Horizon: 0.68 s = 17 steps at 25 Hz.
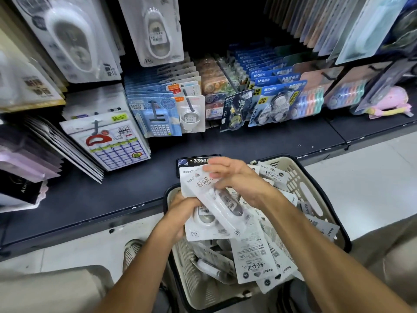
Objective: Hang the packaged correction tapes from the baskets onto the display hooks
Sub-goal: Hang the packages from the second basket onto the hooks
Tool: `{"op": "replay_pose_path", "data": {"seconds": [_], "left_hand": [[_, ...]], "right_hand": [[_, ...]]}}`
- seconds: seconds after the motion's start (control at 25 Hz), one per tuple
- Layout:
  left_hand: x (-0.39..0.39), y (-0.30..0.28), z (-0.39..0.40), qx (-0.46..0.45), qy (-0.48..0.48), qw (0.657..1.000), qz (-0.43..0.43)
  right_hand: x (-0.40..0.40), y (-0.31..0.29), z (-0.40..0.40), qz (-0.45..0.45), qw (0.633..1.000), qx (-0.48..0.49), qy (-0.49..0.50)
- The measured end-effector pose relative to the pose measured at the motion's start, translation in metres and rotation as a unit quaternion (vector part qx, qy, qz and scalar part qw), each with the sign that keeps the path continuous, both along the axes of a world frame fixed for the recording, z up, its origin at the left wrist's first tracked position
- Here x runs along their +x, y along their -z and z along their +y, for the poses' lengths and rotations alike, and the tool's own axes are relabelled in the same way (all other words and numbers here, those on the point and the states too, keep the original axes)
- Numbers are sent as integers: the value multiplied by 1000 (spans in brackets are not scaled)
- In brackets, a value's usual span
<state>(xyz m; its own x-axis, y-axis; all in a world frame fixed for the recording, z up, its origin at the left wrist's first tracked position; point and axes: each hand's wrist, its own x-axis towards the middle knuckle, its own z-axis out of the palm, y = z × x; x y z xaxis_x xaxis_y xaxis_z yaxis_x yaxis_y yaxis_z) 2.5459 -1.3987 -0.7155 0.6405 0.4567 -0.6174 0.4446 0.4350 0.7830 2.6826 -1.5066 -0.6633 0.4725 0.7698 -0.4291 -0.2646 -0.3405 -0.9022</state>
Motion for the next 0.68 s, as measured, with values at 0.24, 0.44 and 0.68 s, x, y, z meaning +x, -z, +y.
{"op": "replay_pose_path", "data": {"seconds": [0.24, 0.44, 0.68], "left_hand": [[5, -7, 3, -85, -55, 995, -20], [11, -22, 3, -85, -60, 994, -24], [7, -33, 8, -81, -146, 979, -116]], "right_hand": [[-4, 23, -20, -158, 974, -155, 44], [-17, 49, -38, 244, 952, -165, 84], [-1, 30, -54, 230, 970, 75, 23]]}}
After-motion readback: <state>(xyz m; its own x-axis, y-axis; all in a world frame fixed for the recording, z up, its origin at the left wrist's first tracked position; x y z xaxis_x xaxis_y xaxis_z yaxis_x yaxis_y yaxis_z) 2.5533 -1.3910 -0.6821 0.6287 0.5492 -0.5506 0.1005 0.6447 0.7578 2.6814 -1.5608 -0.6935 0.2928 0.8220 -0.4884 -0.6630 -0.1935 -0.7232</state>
